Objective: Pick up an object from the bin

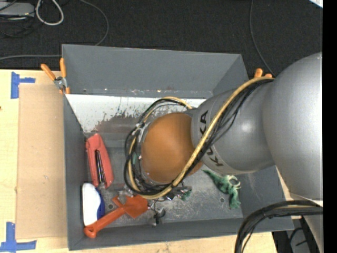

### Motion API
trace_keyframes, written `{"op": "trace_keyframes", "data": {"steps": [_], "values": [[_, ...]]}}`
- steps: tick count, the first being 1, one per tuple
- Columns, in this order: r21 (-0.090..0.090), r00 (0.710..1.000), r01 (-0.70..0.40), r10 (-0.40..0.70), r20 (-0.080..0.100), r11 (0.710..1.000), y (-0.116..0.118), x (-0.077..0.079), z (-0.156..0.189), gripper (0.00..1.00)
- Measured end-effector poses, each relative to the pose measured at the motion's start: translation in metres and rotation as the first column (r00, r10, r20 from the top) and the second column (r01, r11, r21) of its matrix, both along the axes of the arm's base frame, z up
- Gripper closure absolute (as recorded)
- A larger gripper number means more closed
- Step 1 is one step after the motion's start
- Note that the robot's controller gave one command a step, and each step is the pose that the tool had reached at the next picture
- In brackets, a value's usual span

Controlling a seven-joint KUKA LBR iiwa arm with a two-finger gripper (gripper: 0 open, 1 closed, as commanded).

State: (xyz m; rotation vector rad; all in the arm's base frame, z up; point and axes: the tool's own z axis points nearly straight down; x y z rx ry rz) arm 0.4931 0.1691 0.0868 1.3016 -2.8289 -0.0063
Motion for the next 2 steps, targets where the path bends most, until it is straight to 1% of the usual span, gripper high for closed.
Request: {"op": "trace_keyframes", "data": {"steps": [1, 2], "values": [[0.017, 0.990, 0.136, -0.137, 0.023, 0.991, 0.0575, 0.0020, 0.0288, 1.00], [0.017, 0.990, 0.138, -0.138, 0.023, 0.990, 0.0573, 0.0023, 0.0281, 1.00]]}}
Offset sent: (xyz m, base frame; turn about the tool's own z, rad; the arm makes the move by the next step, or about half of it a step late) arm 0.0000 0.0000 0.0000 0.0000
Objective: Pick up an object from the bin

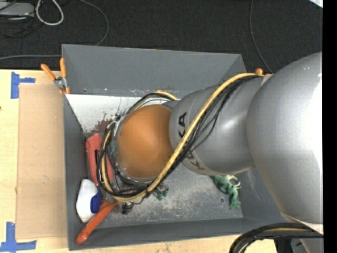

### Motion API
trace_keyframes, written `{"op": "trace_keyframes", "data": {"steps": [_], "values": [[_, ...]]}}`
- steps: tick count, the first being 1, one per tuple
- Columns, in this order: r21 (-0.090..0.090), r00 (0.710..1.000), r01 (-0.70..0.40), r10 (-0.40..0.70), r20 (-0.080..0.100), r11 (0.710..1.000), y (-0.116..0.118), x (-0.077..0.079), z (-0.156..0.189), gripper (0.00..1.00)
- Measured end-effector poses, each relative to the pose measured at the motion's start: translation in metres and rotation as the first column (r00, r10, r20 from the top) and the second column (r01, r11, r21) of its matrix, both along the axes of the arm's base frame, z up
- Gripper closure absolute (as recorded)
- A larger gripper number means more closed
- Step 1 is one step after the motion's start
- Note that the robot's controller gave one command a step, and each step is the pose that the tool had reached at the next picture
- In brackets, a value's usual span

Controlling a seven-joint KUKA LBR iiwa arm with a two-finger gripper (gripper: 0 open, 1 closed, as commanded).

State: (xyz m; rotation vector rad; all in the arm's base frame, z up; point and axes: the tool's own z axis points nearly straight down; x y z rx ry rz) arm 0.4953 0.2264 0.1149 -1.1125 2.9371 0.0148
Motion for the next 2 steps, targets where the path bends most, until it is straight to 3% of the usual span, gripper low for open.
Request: {"op": "trace_keyframes", "data": {"steps": [1, 2], "values": [[-0.001, 1.000, 0.023, -0.023, 0.002, 1.000, 0.005, 0.010, -0.019, 1.00], [-0.002, 1.000, 0.011, -0.011, 0.005, 1.000, 0.000, 0.012, -0.031, 0.00]]}}
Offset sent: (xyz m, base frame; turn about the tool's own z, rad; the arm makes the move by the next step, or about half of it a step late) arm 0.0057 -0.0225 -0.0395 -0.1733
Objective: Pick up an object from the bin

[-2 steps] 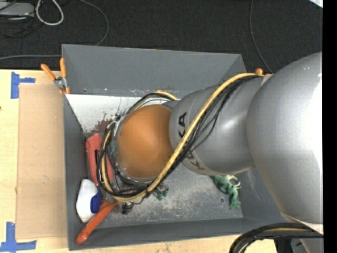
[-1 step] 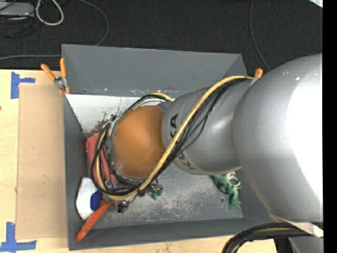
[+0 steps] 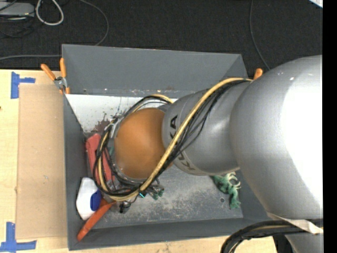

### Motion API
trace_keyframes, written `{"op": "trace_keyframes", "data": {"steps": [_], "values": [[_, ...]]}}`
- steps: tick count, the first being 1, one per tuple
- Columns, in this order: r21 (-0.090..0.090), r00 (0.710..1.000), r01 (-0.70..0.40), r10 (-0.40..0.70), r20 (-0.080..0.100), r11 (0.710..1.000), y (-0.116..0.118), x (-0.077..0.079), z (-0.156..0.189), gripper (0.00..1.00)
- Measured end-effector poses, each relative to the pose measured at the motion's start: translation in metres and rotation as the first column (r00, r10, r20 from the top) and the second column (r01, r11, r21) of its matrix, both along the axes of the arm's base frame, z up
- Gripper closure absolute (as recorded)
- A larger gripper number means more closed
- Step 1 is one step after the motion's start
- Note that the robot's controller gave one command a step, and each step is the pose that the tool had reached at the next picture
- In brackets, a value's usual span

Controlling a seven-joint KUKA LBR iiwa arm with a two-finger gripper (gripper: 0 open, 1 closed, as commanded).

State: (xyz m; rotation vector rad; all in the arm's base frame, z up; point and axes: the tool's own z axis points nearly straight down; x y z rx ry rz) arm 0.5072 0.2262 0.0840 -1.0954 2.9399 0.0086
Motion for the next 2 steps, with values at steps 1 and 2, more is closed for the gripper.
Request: {"op": "trace_keyframes", "data": {"steps": [1, 2], "values": [[0.009, 0.984, -0.178, 0.178, 0.015, 0.984, -0.020, -0.002, -0.004, 0.00], [0.005, 0.991, -0.137, 0.137, 0.001, 0.991, -0.012, 0.004, 0.090, 0.00]]}}
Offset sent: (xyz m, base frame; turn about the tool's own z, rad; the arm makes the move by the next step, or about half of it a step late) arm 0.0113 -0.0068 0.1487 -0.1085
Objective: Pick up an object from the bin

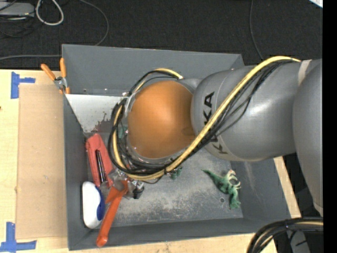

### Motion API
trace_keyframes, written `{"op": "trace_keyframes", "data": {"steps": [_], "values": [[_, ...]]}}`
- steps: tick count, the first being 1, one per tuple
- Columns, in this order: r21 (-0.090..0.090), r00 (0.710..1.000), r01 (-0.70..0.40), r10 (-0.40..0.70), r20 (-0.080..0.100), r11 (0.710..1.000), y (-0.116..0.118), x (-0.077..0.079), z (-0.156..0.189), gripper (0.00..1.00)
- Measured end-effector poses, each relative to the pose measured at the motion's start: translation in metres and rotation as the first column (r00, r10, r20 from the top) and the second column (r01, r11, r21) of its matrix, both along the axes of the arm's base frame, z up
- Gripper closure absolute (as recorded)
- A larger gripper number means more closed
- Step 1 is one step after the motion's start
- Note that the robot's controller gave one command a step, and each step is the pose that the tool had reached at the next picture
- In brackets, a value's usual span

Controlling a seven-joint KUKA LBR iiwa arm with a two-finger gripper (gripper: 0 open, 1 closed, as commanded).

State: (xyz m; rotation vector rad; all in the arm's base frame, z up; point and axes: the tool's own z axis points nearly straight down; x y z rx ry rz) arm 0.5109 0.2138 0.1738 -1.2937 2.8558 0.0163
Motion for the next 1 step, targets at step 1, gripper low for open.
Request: {"op": "trace_keyframes", "data": {"steps": [1], "values": [[0.004, 0.999, -0.031, 0.031, 0.006, 1.000, -0.0050, 0.0015, 0.0328, 0.00]]}}
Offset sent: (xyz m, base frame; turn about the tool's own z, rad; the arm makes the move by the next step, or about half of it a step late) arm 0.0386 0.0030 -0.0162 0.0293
